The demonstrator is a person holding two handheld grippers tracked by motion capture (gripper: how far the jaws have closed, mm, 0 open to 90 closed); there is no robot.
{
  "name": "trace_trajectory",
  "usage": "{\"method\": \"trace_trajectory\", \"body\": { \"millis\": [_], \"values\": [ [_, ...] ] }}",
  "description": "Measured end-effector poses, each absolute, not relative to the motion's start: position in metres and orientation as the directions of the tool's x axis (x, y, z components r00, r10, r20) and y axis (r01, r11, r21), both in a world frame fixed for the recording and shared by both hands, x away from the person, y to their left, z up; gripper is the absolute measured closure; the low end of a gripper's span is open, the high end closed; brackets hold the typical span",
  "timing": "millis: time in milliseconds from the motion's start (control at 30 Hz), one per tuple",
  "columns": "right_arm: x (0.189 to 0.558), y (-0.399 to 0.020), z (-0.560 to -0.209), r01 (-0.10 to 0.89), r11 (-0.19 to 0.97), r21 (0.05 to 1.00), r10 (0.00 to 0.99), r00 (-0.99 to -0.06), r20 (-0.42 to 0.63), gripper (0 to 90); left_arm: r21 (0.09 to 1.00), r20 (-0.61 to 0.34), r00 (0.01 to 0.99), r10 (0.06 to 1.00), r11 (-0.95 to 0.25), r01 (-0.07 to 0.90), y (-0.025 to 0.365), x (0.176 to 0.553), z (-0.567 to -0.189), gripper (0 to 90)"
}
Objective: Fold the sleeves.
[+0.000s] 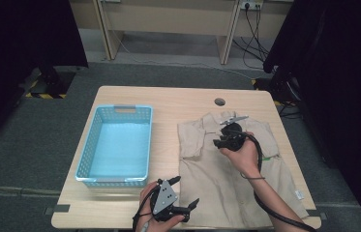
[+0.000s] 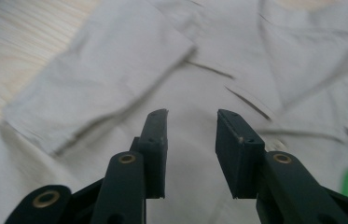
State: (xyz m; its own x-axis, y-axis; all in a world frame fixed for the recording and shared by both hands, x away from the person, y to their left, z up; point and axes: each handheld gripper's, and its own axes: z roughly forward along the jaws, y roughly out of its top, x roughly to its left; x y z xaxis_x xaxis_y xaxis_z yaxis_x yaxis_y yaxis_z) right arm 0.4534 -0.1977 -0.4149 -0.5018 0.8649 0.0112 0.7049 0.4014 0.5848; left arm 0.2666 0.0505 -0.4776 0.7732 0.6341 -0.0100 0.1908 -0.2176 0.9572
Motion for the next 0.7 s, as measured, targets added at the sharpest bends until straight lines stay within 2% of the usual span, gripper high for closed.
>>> {"method": "trace_trajectory", "body": {
  "millis": [233,700],
  "values": [
    [0.446,-0.244,-0.424,0.759,0.334,0.559,0.903,-0.428,0.041,58.3,0.957,-0.012,0.772,0.636,-0.217,0.194,0.050,0.267,-0.478,10.9],
    [0.419,-0.293,-0.432,0.782,0.257,0.568,0.926,-0.368,0.087,51.6,0.953,-0.041,0.777,0.628,-0.210,0.219,0.052,0.270,-0.477,10.9]
  ]
}}
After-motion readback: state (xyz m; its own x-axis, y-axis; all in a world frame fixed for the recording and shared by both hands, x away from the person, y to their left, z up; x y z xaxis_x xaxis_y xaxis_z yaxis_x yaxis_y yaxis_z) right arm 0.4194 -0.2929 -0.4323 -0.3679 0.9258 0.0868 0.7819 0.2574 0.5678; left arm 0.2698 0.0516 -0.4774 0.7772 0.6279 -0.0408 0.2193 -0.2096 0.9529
